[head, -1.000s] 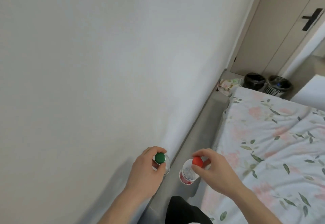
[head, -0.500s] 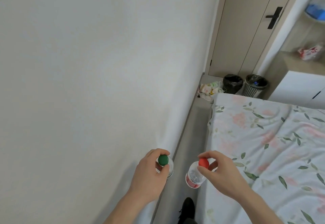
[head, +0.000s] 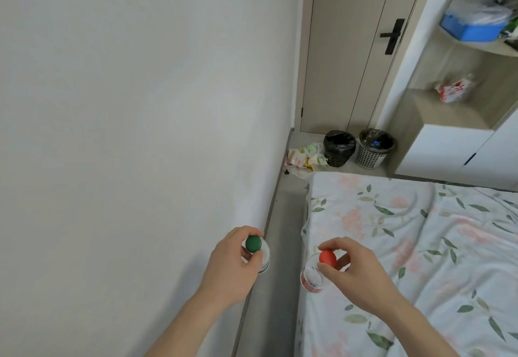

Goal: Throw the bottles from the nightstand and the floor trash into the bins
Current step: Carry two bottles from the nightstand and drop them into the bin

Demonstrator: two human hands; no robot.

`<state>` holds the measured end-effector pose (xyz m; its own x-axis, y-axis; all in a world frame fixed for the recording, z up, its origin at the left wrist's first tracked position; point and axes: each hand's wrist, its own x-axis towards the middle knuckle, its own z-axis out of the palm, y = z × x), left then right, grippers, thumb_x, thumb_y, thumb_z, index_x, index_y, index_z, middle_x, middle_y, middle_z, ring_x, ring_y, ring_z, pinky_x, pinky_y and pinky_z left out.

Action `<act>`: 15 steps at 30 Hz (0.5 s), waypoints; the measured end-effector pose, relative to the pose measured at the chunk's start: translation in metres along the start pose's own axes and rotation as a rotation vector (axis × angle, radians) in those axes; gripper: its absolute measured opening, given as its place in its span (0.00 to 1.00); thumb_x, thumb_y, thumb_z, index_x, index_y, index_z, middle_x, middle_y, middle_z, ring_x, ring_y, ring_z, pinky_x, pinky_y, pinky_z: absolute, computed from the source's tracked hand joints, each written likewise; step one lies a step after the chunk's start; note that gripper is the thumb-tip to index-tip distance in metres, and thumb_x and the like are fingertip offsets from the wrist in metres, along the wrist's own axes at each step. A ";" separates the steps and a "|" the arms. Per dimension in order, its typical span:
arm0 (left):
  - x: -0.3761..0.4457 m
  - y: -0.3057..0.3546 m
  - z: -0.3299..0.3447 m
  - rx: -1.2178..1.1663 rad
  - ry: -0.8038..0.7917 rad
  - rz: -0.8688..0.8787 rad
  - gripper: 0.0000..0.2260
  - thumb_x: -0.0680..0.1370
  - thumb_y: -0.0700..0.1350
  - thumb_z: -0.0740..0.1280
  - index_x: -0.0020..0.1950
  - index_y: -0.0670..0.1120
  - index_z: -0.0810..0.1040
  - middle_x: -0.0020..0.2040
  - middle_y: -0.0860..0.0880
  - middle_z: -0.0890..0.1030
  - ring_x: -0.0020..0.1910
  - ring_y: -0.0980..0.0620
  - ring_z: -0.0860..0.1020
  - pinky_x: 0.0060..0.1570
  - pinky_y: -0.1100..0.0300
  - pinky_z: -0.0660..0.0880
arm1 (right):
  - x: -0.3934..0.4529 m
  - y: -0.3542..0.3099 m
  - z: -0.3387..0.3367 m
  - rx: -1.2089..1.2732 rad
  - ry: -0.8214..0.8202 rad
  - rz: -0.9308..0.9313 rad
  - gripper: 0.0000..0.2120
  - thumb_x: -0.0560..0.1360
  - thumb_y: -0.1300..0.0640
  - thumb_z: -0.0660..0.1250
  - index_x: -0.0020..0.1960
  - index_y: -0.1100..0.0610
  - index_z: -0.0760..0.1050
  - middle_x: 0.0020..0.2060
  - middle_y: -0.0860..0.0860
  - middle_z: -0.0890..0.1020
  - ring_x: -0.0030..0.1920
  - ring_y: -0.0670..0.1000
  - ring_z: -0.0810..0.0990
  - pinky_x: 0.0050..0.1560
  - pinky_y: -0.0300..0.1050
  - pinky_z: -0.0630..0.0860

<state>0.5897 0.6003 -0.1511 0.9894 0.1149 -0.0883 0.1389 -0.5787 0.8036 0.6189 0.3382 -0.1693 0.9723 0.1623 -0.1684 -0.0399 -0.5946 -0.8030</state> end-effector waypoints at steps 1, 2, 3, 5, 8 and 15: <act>0.017 0.005 0.005 -0.002 -0.013 0.011 0.12 0.77 0.44 0.69 0.55 0.62 0.78 0.52 0.65 0.79 0.44 0.59 0.80 0.44 0.65 0.77 | 0.011 0.003 -0.008 0.008 0.021 0.005 0.10 0.72 0.53 0.75 0.50 0.40 0.80 0.49 0.33 0.80 0.42 0.41 0.83 0.44 0.37 0.77; 0.035 0.010 0.011 -0.004 -0.028 0.023 0.12 0.77 0.44 0.69 0.55 0.62 0.78 0.52 0.65 0.79 0.44 0.59 0.80 0.44 0.65 0.76 | 0.021 0.006 -0.016 0.015 0.041 0.013 0.10 0.72 0.53 0.75 0.51 0.39 0.80 0.49 0.32 0.80 0.42 0.41 0.83 0.43 0.37 0.77; 0.052 0.015 0.016 -0.007 -0.044 0.035 0.13 0.77 0.44 0.69 0.55 0.62 0.78 0.52 0.65 0.79 0.43 0.58 0.80 0.43 0.66 0.76 | 0.031 0.010 -0.022 0.021 0.058 0.023 0.10 0.73 0.52 0.75 0.51 0.39 0.80 0.49 0.31 0.80 0.42 0.41 0.83 0.43 0.37 0.77; 0.088 0.025 0.028 -0.007 -0.075 0.063 0.13 0.77 0.44 0.69 0.55 0.62 0.79 0.52 0.65 0.79 0.44 0.59 0.80 0.43 0.66 0.76 | 0.051 0.017 -0.035 0.037 0.088 0.051 0.10 0.73 0.52 0.74 0.51 0.39 0.80 0.49 0.32 0.80 0.42 0.40 0.83 0.43 0.36 0.76; 0.146 0.037 0.047 -0.010 -0.135 0.108 0.13 0.76 0.45 0.69 0.56 0.62 0.79 0.52 0.63 0.80 0.44 0.58 0.80 0.44 0.63 0.77 | 0.083 0.026 -0.051 0.052 0.140 0.096 0.11 0.73 0.52 0.74 0.52 0.39 0.80 0.49 0.35 0.81 0.42 0.40 0.83 0.41 0.33 0.75; 0.322 0.062 0.100 0.008 -0.270 0.185 0.12 0.76 0.45 0.70 0.57 0.59 0.79 0.43 0.59 0.80 0.36 0.59 0.78 0.39 0.65 0.74 | 0.191 0.046 -0.083 0.069 0.273 0.218 0.11 0.73 0.52 0.75 0.51 0.39 0.79 0.49 0.35 0.82 0.42 0.40 0.82 0.40 0.32 0.75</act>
<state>0.9215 0.5204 -0.1889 0.9729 -0.2106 -0.0950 -0.0450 -0.5758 0.8163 0.8214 0.2766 -0.1906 0.9645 -0.1845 -0.1891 -0.2599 -0.5357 -0.8034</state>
